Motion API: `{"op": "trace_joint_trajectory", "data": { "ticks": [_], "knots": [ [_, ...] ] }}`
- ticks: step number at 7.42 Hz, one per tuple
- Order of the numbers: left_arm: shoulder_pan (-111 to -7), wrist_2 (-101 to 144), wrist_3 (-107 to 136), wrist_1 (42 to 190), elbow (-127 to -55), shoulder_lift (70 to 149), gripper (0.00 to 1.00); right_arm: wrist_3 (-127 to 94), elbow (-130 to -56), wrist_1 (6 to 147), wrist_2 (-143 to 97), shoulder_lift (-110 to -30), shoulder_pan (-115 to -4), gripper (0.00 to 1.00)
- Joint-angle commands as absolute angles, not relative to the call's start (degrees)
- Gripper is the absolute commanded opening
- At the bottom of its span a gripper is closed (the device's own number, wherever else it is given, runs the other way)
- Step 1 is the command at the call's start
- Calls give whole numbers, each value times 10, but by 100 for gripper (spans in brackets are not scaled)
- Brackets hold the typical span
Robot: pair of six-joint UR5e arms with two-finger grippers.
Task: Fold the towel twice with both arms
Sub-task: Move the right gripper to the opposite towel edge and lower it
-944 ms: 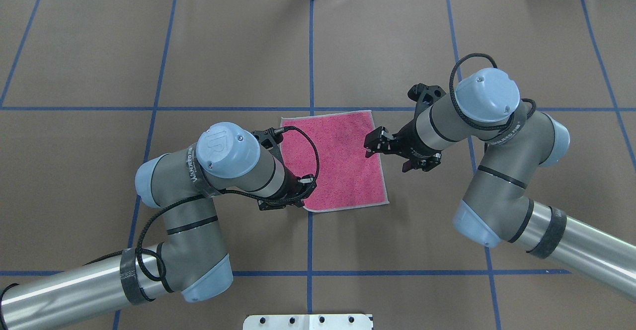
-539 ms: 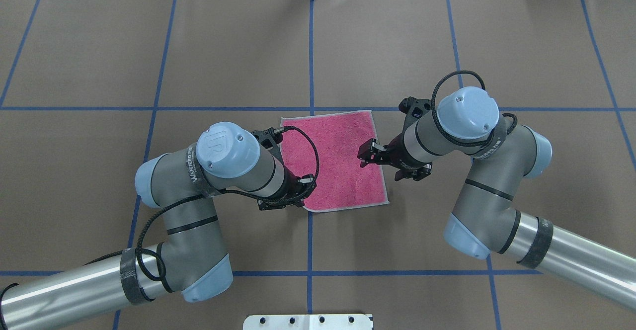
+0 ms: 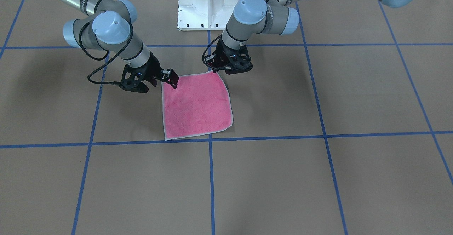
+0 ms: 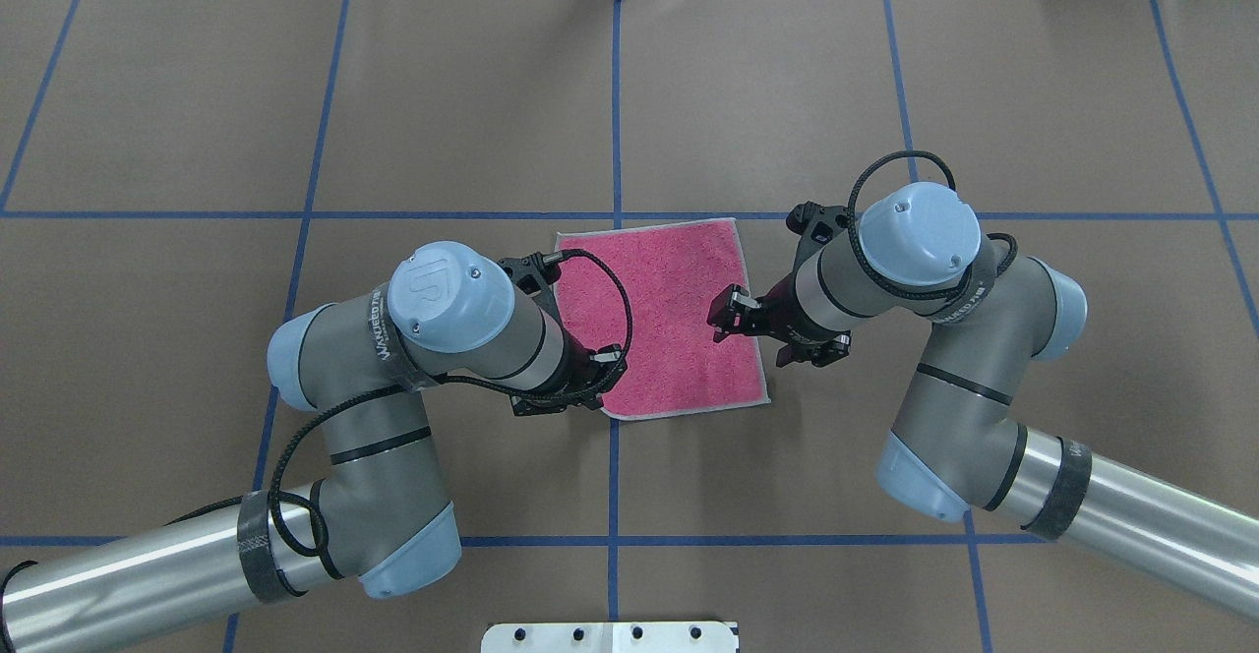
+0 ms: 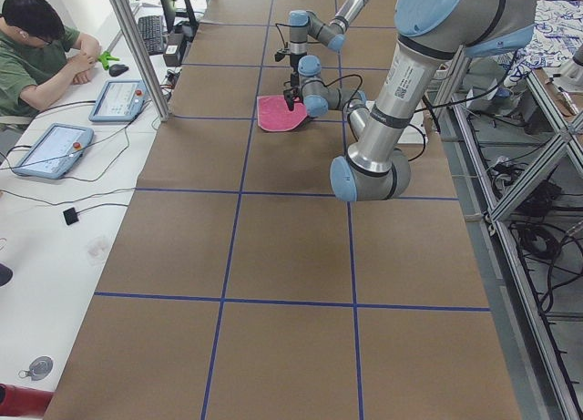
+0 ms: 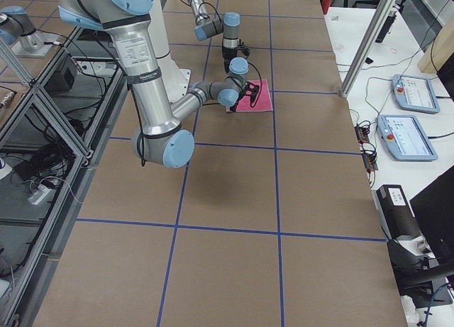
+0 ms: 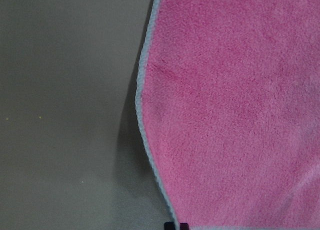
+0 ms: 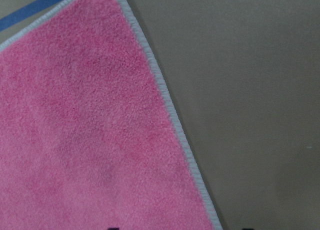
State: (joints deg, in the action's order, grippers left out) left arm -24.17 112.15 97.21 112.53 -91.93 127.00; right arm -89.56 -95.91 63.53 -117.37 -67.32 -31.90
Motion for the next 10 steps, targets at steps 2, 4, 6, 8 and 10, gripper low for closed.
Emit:
{"op": "trace_joint_trajectory", "data": {
  "ticks": [2,4,6,8,10],
  "knots": [
    [-241,1121,975,1126,-919,1271,0,-896,-968,635,-1175,-690,-316,76],
    [-241,1121,976,1127,-919,1271,0,-896,-968,635,-1173,-690,-314,71],
    [-241,1121,975,1127,-919,1271,0,-896,-965,635,-1170,-688,-300,71],
    [-241,1121,976,1127,-919,1271,0,-896,-965,635,-1170,-689,-299,71],
    [-241,1121,976,1127,-919,1271,0,-896,-966,635,-1170,-689,-300,59]
  ]
}}
